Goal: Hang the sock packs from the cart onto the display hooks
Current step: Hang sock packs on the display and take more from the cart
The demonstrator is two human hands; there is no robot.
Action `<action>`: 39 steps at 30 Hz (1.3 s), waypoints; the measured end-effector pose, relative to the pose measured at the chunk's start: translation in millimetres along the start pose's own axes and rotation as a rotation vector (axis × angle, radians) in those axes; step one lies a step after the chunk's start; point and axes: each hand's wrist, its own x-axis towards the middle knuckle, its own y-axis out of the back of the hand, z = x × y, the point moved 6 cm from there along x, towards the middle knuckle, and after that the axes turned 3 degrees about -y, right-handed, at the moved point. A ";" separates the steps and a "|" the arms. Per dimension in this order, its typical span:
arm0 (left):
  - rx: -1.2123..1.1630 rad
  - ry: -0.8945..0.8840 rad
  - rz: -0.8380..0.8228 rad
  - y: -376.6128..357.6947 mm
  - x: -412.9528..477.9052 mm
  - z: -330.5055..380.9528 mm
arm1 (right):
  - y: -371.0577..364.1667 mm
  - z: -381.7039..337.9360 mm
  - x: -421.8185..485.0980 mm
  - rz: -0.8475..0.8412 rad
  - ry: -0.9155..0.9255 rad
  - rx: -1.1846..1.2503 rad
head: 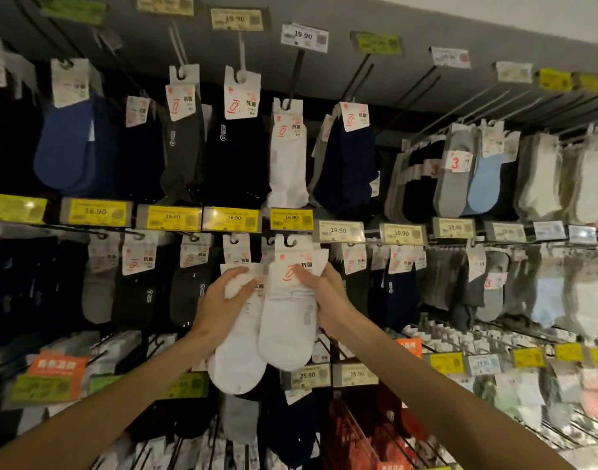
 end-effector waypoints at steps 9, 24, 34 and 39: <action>0.120 -0.050 -0.047 3.8 15.8 21.1 | 0.1 -8.0 16.6 -0.046 0.083 0.016; 0.160 -0.059 -0.118 8.0 20.5 24.9 | -6.3 -2.6 22.1 0.119 0.291 0.114; 0.129 -0.063 -0.146 2.1 26.7 21.0 | -7.1 -14.9 23.3 0.069 0.274 0.083; 0.120 -0.042 -0.128 4.2 24.6 23.3 | -7.3 -6.4 21.9 0.164 0.306 0.152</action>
